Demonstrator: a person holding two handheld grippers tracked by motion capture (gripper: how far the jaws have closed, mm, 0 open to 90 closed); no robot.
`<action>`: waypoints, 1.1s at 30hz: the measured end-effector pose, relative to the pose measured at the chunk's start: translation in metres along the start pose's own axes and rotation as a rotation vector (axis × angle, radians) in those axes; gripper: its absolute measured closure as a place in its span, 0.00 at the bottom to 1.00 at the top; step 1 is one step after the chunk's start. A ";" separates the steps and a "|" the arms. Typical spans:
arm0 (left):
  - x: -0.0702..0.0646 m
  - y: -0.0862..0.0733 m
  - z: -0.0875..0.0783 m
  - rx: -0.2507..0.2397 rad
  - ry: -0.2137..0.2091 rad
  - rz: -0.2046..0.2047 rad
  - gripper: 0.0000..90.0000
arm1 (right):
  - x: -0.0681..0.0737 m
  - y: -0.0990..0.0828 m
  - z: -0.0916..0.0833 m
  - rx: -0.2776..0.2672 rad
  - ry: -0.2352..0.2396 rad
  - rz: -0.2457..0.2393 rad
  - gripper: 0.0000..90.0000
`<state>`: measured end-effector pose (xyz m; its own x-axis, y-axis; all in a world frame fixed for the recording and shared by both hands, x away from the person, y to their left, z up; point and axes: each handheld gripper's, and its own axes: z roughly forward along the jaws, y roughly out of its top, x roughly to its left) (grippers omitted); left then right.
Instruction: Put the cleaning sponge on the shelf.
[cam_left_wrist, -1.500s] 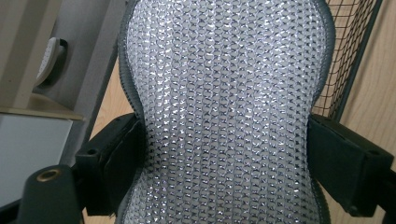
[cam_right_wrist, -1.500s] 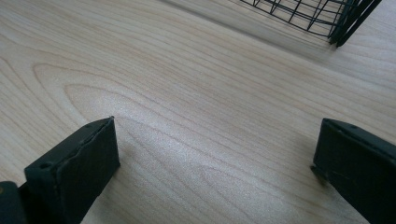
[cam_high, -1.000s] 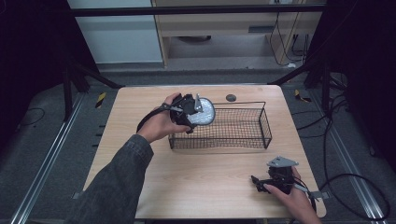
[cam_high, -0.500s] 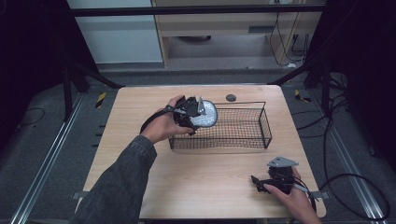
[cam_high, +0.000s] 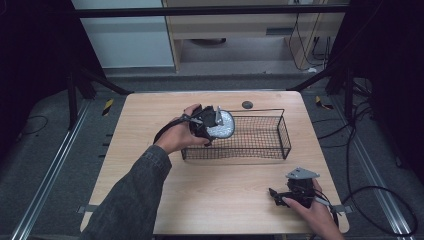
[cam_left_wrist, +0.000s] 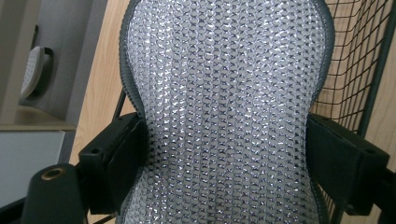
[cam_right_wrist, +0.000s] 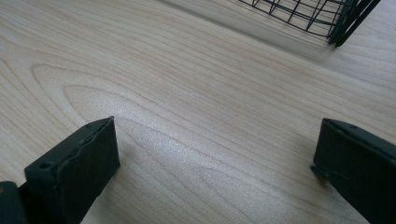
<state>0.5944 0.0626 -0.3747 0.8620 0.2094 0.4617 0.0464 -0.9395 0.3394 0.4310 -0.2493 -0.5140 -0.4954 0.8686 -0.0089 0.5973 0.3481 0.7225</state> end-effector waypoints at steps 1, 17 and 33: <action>0.000 0.000 0.001 0.003 -0.004 0.004 0.17 | 0.000 0.000 0.000 0.000 0.000 0.000 0.00; 0.000 -0.006 0.013 0.021 -0.019 0.004 0.17 | 0.000 0.000 0.000 0.000 0.000 -0.002 0.00; 0.007 -0.016 0.013 -0.025 -0.047 -0.124 0.05 | 0.000 0.000 0.000 0.000 0.000 -0.002 0.00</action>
<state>0.6059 0.0759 -0.3874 0.8728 0.3105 0.3764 0.1422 -0.8997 0.4126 0.4311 -0.2494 -0.5140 -0.4968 0.8678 -0.0101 0.5961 0.3496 0.7228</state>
